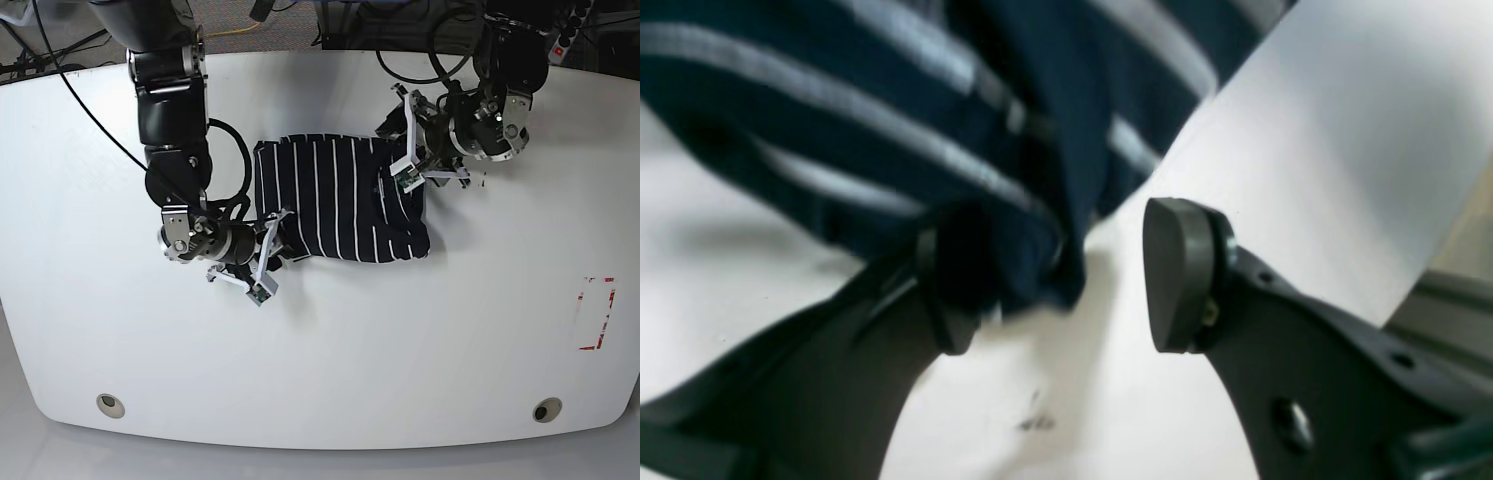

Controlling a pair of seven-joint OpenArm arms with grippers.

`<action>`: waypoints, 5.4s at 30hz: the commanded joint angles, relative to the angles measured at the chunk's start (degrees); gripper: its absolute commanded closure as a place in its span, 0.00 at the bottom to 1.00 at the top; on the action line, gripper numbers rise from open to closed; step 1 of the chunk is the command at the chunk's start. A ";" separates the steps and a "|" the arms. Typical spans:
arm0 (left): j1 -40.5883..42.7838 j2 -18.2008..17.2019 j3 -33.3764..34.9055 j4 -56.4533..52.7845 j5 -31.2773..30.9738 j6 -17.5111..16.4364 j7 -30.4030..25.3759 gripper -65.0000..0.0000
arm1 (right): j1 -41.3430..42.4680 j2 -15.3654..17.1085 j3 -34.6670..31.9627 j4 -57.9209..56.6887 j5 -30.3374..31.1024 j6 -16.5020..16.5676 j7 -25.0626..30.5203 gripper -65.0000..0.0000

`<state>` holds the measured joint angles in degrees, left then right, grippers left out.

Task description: Fold the T-shirt properly

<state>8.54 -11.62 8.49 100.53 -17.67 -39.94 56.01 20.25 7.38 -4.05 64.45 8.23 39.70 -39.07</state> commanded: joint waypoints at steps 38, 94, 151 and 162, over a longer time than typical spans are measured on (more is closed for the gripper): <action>-17.19 -5.04 -9.41 1.75 -0.39 -0.06 -3.74 0.46 | -19.42 -1.71 -11.64 33.01 0.25 0.30 -12.23 0.71; -3.66 -22.19 -36.93 -29.98 15.17 3.24 -17.99 0.22 | -19.42 0.32 10.34 39.95 0.61 0.30 -15.30 0.71; 40.48 4.36 -6.60 11.25 15.17 47.72 -55.88 0.22 | -54.76 2.69 30.21 29.58 -1.15 -2.74 45.18 0.71; 58.50 4.36 -6.78 11.16 15.08 47.72 -63.26 0.22 | -72.60 2.34 30.21 30.54 7.99 -2.74 50.63 0.71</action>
<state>65.45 -7.16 1.91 110.72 -2.63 7.73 -5.50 -50.06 9.39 25.82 94.08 14.33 36.25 9.02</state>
